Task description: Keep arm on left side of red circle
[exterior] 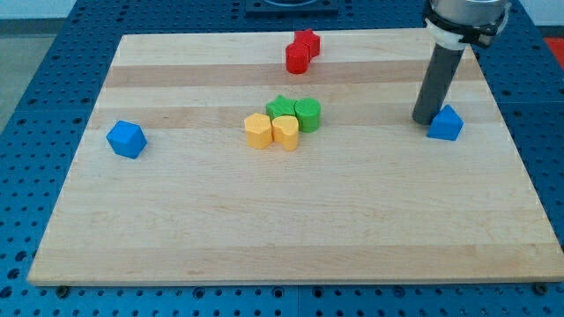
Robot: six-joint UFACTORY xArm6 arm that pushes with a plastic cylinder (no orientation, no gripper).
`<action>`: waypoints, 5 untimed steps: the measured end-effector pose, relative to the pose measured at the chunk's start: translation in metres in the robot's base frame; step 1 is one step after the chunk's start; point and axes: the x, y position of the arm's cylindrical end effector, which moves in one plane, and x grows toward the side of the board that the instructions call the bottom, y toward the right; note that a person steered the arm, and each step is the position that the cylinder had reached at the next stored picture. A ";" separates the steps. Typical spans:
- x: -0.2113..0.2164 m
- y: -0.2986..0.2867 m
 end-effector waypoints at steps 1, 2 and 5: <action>0.000 0.000; -0.013 0.000; -0.077 -0.091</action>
